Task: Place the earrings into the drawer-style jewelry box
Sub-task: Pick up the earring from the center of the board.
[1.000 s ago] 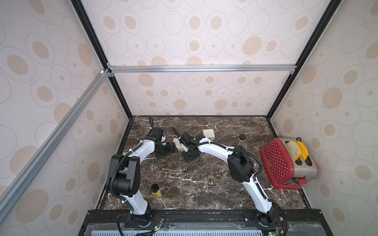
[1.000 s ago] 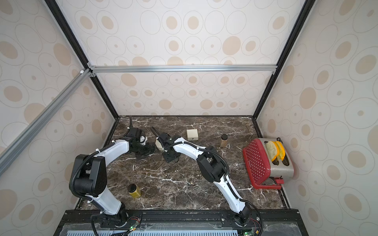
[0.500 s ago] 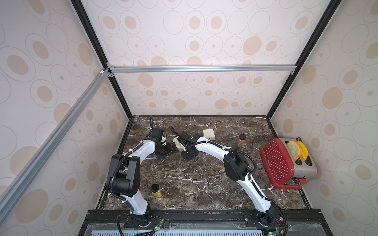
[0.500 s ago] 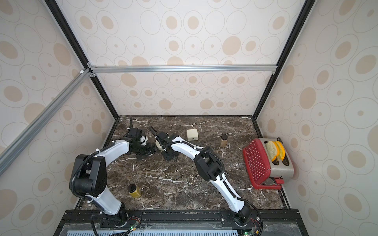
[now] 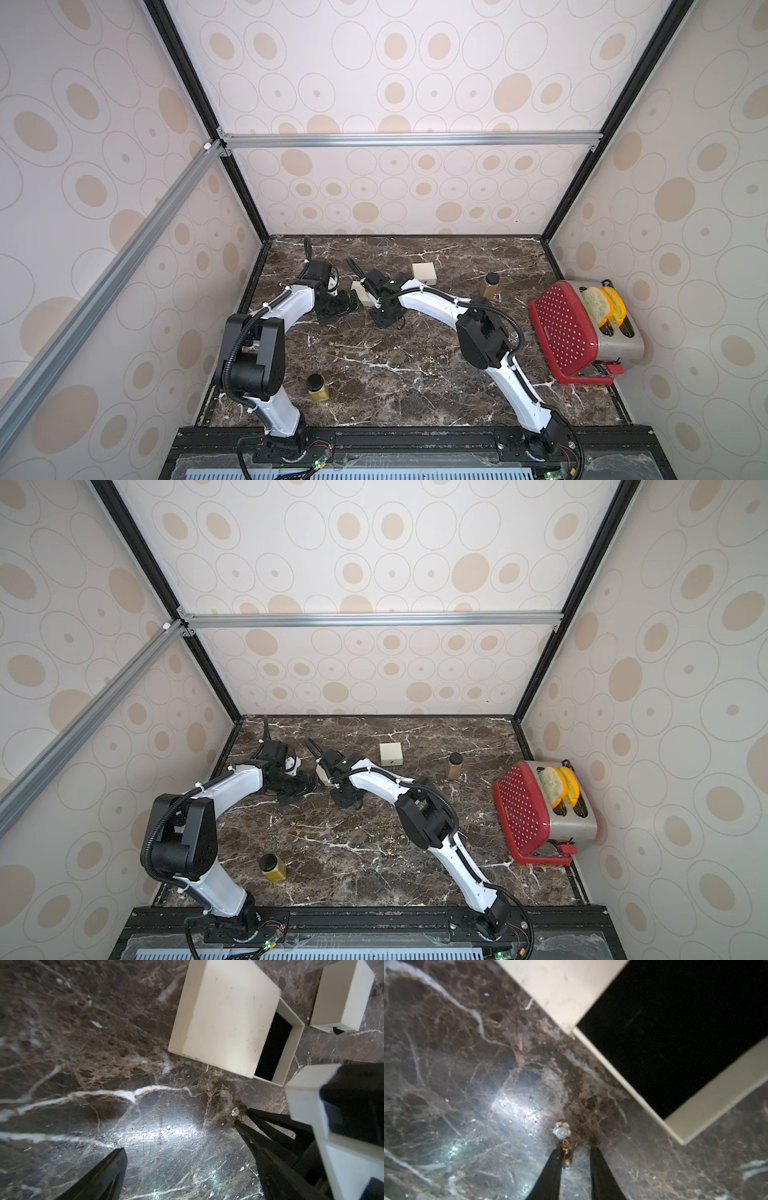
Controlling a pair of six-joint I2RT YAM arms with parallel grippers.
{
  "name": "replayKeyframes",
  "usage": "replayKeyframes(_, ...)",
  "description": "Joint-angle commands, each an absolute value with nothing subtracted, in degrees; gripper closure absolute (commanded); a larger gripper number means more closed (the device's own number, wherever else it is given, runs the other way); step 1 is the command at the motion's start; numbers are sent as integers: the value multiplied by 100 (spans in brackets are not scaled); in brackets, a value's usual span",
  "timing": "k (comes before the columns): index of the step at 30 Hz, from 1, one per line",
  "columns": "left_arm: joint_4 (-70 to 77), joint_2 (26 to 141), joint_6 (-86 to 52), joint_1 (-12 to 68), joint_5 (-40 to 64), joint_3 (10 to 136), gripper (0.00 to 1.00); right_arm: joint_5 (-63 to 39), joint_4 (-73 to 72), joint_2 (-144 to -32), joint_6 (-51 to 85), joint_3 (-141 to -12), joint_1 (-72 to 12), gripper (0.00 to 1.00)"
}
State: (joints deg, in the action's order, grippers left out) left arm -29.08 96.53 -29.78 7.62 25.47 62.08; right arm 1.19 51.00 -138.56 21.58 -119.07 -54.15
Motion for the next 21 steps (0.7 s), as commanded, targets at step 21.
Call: replayKeyframes(21,-2830,9569,-3023,751,2588,6170,1,-115,5229,-13682,2210,-11619,-5448,80)
